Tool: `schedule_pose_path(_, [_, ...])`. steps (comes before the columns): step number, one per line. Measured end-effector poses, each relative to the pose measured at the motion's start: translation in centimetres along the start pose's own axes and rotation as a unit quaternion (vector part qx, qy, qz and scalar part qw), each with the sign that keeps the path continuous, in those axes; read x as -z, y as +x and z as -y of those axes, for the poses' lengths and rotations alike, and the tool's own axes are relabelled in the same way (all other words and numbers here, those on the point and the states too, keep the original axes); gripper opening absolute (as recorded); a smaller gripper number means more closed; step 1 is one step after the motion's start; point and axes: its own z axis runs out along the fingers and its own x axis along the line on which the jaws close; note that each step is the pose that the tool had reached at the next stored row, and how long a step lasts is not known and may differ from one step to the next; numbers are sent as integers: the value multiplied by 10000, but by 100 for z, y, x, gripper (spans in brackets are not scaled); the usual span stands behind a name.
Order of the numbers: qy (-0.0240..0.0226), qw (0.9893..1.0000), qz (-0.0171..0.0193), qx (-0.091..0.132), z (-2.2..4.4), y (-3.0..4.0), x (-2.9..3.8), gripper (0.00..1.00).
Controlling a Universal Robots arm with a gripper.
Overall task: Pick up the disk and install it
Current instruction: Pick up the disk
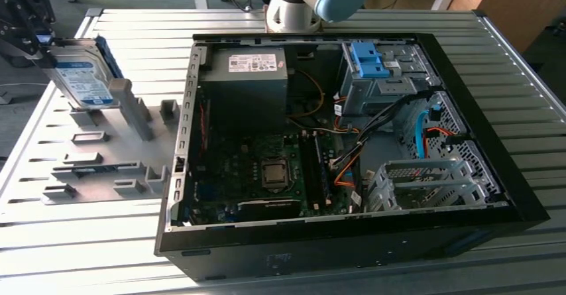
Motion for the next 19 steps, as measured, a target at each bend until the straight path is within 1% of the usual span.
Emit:
schedule_pose_path(9, [0, 10000, 0, 0, -1, -2, 38, 36])
schedule_pose_path(19, [1, 10000, 0, 0, -2, -2, 96, 36])
